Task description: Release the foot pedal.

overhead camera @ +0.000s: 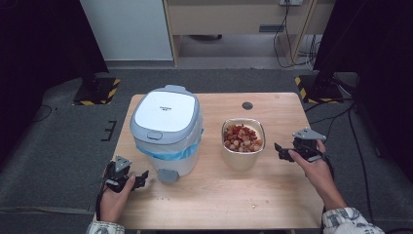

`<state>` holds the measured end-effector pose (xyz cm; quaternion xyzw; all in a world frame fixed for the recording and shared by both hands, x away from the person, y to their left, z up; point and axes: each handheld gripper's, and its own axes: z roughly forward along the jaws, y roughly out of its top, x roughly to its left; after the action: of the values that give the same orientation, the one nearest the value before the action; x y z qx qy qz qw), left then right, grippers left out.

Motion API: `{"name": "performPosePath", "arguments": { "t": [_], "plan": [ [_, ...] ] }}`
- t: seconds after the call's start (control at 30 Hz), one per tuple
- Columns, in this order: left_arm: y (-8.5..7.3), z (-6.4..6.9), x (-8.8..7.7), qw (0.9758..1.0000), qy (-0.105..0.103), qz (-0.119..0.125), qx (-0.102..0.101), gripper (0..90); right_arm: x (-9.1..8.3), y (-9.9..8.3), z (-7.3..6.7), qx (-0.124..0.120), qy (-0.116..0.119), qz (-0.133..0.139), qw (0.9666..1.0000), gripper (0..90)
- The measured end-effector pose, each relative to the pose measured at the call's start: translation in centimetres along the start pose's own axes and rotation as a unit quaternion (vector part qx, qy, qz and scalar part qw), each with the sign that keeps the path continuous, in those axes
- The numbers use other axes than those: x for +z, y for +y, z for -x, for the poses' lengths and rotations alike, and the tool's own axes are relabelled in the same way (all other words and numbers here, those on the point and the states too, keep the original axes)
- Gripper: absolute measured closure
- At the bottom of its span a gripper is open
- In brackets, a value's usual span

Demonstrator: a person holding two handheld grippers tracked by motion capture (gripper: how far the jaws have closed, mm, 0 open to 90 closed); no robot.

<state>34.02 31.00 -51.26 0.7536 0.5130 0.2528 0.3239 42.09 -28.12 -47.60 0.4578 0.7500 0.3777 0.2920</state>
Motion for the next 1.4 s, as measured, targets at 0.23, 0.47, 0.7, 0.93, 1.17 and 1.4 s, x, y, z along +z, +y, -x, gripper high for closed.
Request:
{"name": "performPosePath", "arguments": {
  "t": [0.23, 0.47, 0.7, 0.93, 1.17, 1.4],
  "plan": [
    [-0.2, -0.4, 0.2, 1.0, 0.006, -0.005, 0.004, 7.6, 0.2, -1.8, -0.3, 0.01, 0.003, -0.018, 0.9998, 7.2],
    [-0.4, -0.7, 0.4, 0.9998, 0.012, -0.013, 0.006, 8.3, 0.9, -2.8, -0.8, 0.006, 0.011, -0.037, 0.9992, 7.5],
    [-0.5, -1.0, 0.8, 0.9997, 0.014, -0.02, 0.008, 8.4, 1.4, -3.0, -0.9, 0.023, 0.012, -0.038, 0.999, 7.5],
    [-0.6, -1.1, 1.3, 0.9995, 0.011, -0.026, 0.011, 8.4, 2.2, -3.2, 0.0, 0.061, -0.004, -0.043, 0.9972, 7.2],
    [-0.6, -1.0, 1.9, 0.9993, 0.001, -0.034, 0.016, 7.4, 3.1, -4.0, -0.1, 0.074, -0.018, -0.057, 0.9954, 6.8],
    [-0.8, -0.9, 2.4, 0.9993, -0.019, -0.031, 0.01, 4.5, 3.7, -4.5, -0.6, 0.069, -0.019, -0.073, 0.9948, 6.0]
  ]
}}
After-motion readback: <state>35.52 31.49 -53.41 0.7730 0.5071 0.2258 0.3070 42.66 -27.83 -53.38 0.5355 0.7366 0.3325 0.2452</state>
